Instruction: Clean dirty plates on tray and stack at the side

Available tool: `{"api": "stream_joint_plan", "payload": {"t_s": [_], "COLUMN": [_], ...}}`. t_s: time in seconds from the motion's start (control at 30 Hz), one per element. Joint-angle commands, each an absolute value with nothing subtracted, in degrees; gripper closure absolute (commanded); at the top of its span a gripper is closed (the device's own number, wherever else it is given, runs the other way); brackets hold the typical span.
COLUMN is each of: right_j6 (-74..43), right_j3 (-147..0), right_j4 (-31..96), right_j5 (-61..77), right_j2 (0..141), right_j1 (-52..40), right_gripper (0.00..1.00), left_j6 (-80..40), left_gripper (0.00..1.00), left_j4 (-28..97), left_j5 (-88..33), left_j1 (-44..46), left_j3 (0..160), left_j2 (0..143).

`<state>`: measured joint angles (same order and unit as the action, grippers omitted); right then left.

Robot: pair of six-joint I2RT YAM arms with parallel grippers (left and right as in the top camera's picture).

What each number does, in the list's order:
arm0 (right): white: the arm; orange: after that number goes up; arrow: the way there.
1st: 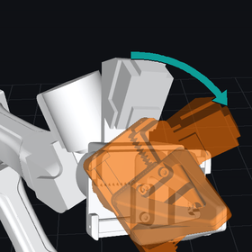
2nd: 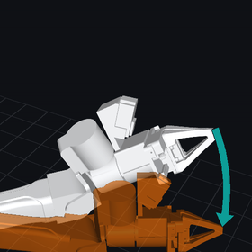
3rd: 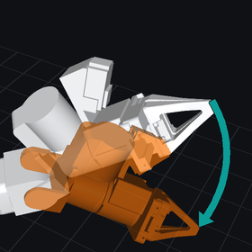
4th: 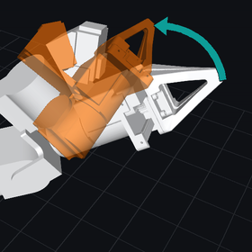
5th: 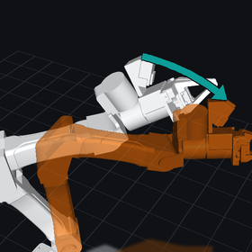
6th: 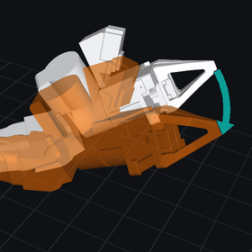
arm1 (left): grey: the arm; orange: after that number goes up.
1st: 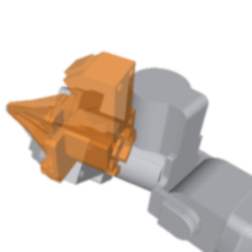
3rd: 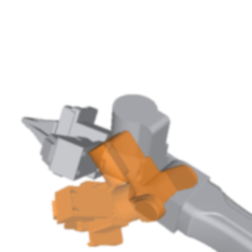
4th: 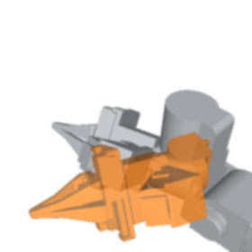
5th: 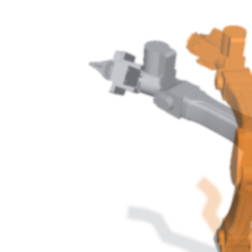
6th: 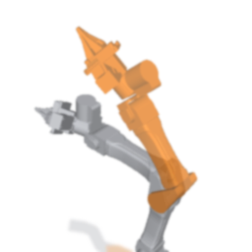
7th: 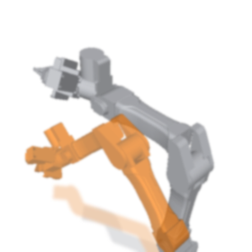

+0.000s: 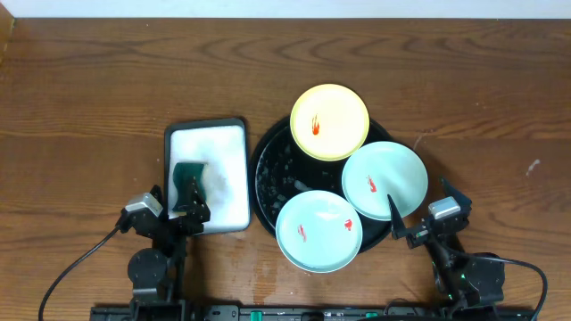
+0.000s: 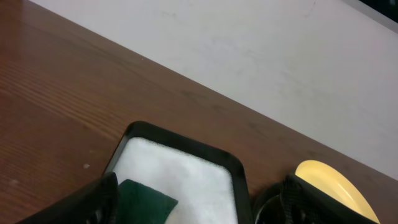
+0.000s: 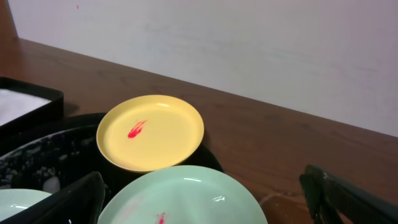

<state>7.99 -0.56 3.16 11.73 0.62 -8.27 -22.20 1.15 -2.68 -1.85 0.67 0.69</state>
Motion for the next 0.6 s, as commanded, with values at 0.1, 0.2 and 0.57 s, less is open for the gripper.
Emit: {"api": "stream_joint_plan", "payload": {"t_s": [0.1,0.2,0.57], "right_j6": [8.36,5.39,-5.04], "right_j3": [-0.32,-0.32,-21.47], "right_j4": [3.05,2.33,13.52], "right_j5": [12.93,15.84,20.01], "right_j2": [0.64,0.64,9.3], "right_j1": [-7.97,-7.97,-7.97], "right_gripper": [0.01,0.01,0.01], "left_j6": [-23.11,-28.49,-19.59], "left_gripper": [0.16,0.17,0.16], "left_j4": [3.53,2.46,7.11], "left_j5": [-7.77,-12.14,-18.83], "left_j1": [-2.17,-2.17,-2.2], "left_j3": [0.27,0.27,18.37], "left_j2": [0.23,0.23,7.27]}}
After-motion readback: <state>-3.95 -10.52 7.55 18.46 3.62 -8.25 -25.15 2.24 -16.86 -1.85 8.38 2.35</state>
